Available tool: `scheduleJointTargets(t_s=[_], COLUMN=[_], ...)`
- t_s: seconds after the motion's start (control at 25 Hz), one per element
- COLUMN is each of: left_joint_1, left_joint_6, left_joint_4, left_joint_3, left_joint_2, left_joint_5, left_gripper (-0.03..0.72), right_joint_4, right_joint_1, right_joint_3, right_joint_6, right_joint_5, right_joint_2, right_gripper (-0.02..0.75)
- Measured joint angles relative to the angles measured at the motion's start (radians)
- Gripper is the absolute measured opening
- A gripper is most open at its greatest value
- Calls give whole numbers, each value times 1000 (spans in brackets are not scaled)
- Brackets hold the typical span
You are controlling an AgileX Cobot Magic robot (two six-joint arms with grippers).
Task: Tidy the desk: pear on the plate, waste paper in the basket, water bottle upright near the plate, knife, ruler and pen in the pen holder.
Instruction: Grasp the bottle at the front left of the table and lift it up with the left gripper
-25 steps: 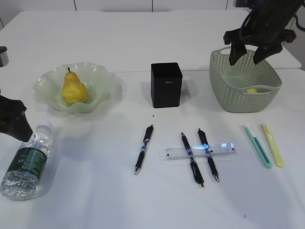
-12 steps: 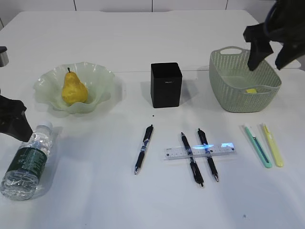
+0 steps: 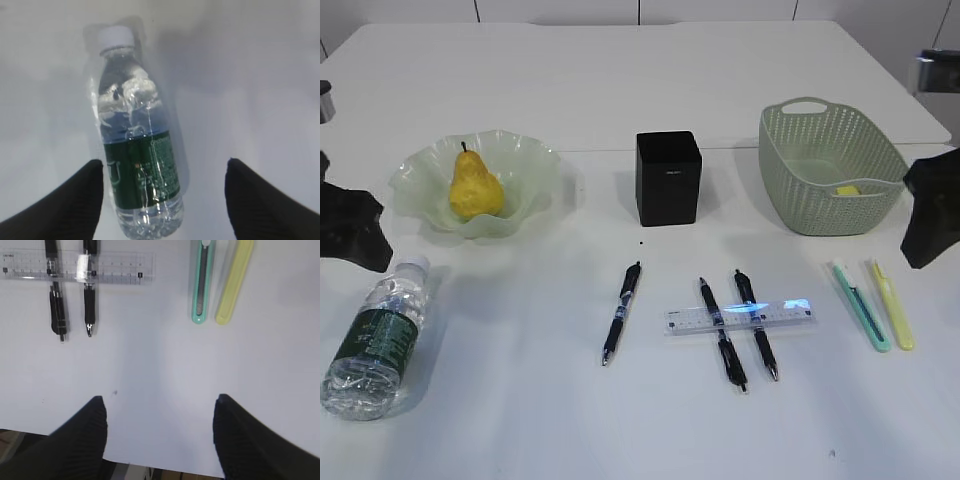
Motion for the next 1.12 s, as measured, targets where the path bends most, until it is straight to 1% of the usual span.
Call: scheduleJointTargets(t_s=[0.12, 0.24, 0.4, 0.56, 0.72, 0.92, 1.12], left_joint_1=[0, 0, 0, -8, -23, -26, -26], left_joint_6=[-101, -153, -193, -200, -200, -209, -237], left_joint_4=[98, 134, 132, 130, 130, 122, 122], left_joint_3=[0, 0, 0, 0, -28, -75, -86], left_joint_2=[38, 85, 134, 174, 221, 286, 323], left_joint_5=[-7, -15, -43, -59, -83, -91, -93], left_gripper=[538, 538, 538, 538, 541, 566, 571], right_joint_4=[2, 11, 18, 20, 20, 20, 20], right_joint_1=[0, 0, 0, 0, 0, 0, 0], right_joint_3=[26, 29, 33, 33, 33, 33, 33], right_joint_6=[-2, -2, -2, -2, -2, -4, -4], right_joint_5=[-16, -33, -40, -49, -53, -54, -54], right_joint_2=[-55, -73, -73, -73, -73, -73, -73], right_gripper=[497, 497, 497, 497, 497, 497, 497])
